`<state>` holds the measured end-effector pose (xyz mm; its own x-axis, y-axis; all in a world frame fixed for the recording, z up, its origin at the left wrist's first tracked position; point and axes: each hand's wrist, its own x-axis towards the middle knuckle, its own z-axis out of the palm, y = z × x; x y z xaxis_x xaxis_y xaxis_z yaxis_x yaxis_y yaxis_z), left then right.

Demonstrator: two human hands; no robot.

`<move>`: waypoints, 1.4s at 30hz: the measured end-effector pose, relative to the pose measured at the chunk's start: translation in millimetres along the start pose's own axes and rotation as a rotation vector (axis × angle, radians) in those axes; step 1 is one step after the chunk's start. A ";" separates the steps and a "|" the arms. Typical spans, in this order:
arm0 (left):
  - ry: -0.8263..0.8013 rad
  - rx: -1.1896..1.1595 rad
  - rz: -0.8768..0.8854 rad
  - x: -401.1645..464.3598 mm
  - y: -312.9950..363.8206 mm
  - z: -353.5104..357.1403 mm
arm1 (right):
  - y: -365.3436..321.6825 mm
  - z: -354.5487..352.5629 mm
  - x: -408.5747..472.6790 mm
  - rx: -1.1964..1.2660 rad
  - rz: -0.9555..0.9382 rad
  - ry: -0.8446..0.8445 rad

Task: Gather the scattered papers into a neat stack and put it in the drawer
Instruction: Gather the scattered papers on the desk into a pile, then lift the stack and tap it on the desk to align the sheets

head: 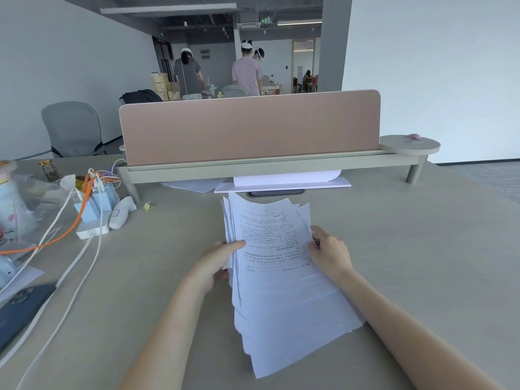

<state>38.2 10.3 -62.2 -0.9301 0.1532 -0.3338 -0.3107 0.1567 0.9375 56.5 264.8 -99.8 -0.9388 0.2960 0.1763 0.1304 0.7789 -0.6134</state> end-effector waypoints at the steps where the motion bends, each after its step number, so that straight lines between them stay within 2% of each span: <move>1: -0.024 0.016 -0.004 -1.4 -0.1 1.3 | 0.3 0.0 1.0 0.004 -0.001 -0.005; 6: -0.101 0.036 0.011 -9.6 4.4 0.5 | 3.7 -2.0 3.5 0.033 0.009 -0.045; 9: -0.086 -0.051 0.062 -13.6 8.5 -2.1 | 1.6 -6.2 4.2 0.174 0.071 -0.056; 11: -0.083 -0.115 0.105 -17.9 12.1 -4.1 | -2.1 -12.6 2.5 0.352 0.117 -0.079; 14: -0.085 -0.183 0.182 -23.2 16.0 -6.4 | -4.9 -26.0 -0.1 0.864 0.259 -0.131; 16: -0.074 -0.202 0.205 -25.8 18.8 -5.2 | -9.3 -37.7 -3.7 1.055 0.293 -0.208; 18: -0.066 -0.230 0.219 -28.4 26.4 -4.4 | -17.8 -49.5 -6.0 1.071 0.238 -0.236; 22: -0.038 -0.155 0.328 -32.7 54.7 -8.0 | -38.0 -73.9 2.9 1.020 0.075 -0.137; 28: 0.150 -0.161 0.511 -37.9 96.5 -13.3 | -77.8 -105.7 15.6 0.953 -0.115 -0.029; 34: 0.242 -0.205 0.600 -42.9 106.7 -8.4 | -93.5 -104.4 13.2 0.912 -0.150 0.026; 42: 0.237 -0.243 0.620 -46.3 96.5 -2.3 | -88.5 -98.8 5.0 0.962 -0.123 0.037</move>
<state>50.8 16.1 44.0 -0.9589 -0.0772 0.2729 0.2805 -0.1171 0.9527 71.7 252.0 31.4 -0.9158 0.2725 0.2951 -0.2998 0.0253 -0.9537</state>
